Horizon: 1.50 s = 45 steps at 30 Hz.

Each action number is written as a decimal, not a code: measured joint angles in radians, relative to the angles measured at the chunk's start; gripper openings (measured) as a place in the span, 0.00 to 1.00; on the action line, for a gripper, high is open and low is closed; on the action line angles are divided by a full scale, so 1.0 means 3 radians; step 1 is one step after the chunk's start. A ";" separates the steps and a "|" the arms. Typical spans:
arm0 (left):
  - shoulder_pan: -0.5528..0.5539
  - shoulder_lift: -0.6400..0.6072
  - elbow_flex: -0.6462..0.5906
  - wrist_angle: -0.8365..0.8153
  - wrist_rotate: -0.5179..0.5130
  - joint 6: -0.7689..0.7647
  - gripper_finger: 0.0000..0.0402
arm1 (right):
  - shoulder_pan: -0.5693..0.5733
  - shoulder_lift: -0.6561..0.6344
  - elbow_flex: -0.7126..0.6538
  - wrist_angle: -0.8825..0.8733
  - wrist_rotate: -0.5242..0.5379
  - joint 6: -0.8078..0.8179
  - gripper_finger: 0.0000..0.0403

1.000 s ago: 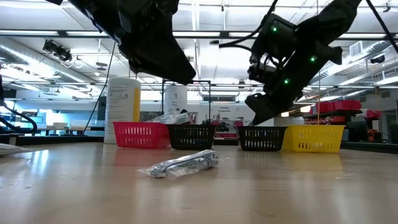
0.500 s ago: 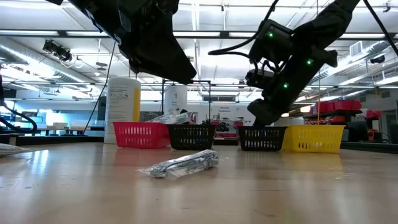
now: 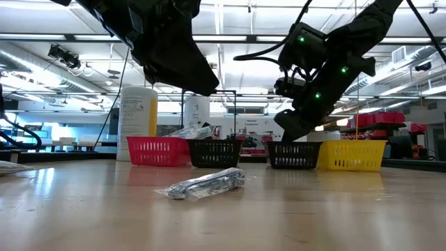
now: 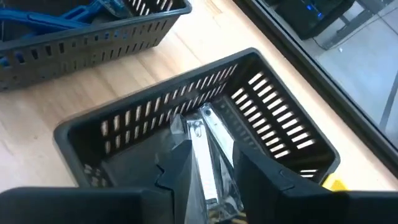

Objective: Pick & Place Travel size toiletries
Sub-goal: Put the silver nail cutter into the right black basket, then put the white toothpaste into the yellow basket

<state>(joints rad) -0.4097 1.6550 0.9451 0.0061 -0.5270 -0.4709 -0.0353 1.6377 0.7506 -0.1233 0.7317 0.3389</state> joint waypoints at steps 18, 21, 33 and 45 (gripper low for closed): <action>-0.0065 -0.0198 0.0656 -0.2548 0.1084 -0.2082 0.43 | 0.0405 -0.0235 0.0004 0.0897 -0.0722 -0.0195 0.31; -0.0144 -0.0193 0.0593 -0.2860 0.1201 -0.2751 0.43 | 0.0432 -0.0218 0.0004 0.1343 -0.1287 -0.0446 0.31; -0.0420 -0.0192 0.0194 -0.3393 0.1616 -0.4398 0.43 | 0.0432 -0.0211 0.0004 0.1524 -0.1792 -0.0660 0.31; -0.0425 -0.0191 -0.0244 -0.3094 0.1991 -0.4771 0.43 | 0.0431 -0.0212 0.0004 0.1522 -0.1569 -0.0600 0.31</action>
<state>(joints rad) -0.5373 1.5979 0.8719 -0.9220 0.0702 -1.9024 0.0940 1.5742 0.7517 0.3332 0.2610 0.1589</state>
